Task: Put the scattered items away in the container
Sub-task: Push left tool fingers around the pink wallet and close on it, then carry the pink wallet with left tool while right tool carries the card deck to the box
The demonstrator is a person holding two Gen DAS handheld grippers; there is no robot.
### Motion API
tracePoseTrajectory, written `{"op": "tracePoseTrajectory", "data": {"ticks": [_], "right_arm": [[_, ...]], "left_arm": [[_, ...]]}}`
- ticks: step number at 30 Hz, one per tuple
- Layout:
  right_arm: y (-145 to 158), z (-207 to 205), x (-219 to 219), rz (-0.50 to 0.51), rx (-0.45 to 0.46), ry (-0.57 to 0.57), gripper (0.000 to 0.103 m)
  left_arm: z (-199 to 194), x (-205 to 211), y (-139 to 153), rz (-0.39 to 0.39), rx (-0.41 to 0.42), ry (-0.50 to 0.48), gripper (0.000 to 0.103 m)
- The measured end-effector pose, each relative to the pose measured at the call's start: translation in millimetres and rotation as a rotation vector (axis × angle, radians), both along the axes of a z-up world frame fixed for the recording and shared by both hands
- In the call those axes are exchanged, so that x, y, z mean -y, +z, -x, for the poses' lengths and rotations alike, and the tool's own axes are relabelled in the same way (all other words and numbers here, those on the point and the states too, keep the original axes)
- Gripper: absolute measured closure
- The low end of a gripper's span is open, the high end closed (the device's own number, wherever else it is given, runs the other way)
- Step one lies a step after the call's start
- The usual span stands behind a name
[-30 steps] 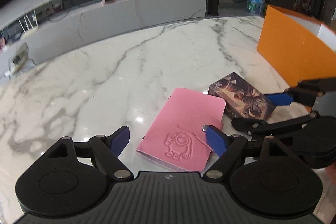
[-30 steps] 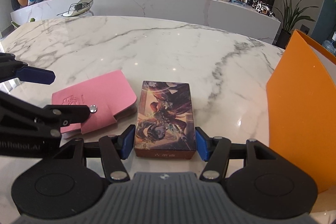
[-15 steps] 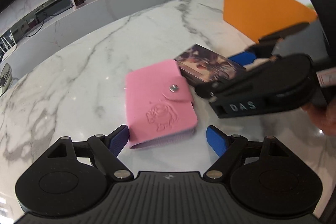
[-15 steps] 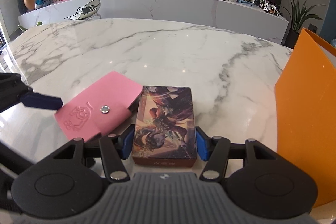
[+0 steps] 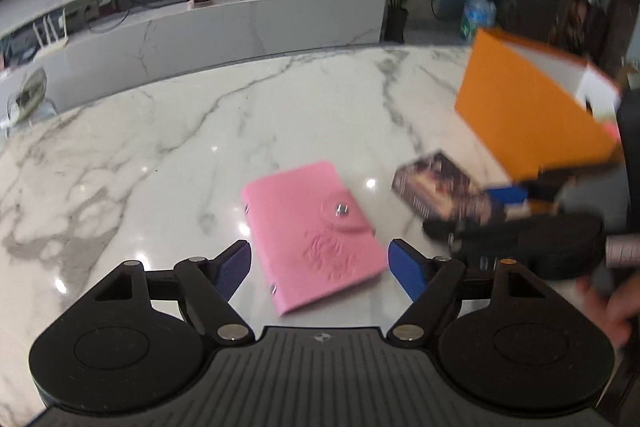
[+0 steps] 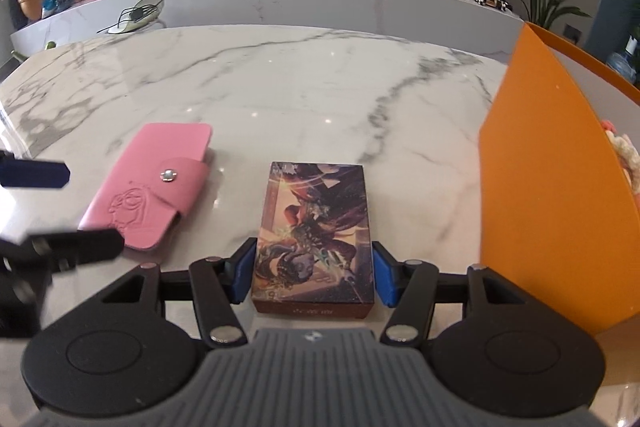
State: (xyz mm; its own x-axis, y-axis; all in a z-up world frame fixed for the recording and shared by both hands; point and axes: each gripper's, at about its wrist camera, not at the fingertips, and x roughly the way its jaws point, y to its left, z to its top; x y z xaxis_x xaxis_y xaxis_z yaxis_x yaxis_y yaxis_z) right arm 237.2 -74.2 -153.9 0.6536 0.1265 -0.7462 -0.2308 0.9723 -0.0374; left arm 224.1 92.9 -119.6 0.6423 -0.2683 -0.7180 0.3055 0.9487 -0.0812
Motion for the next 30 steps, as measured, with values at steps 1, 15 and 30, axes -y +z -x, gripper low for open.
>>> {"op": "tracePoseTrajectory", "data": {"ticks": [1, 15, 30], "right_arm": [[-0.2, 0.6, -0.1, 0.000, 0.002, 0.001, 0.042], [-3.5, 3.4, -6.4, 0.005, 0.059, 0.032, 0.042], [-9.7, -3.6, -7.4, -0.040, 0.081, 0.036, 0.024]], "left_arm": [[-4.7, 1.9, -0.1, 0.011, -0.008, 0.011, 0.014], [-35.2, 27.4, -24.3, -0.074, -0.057, 0.136, 0.008], [-33.9, 24.7, -32.6, -0.046, -0.040, 0.199, 0.006]]}}
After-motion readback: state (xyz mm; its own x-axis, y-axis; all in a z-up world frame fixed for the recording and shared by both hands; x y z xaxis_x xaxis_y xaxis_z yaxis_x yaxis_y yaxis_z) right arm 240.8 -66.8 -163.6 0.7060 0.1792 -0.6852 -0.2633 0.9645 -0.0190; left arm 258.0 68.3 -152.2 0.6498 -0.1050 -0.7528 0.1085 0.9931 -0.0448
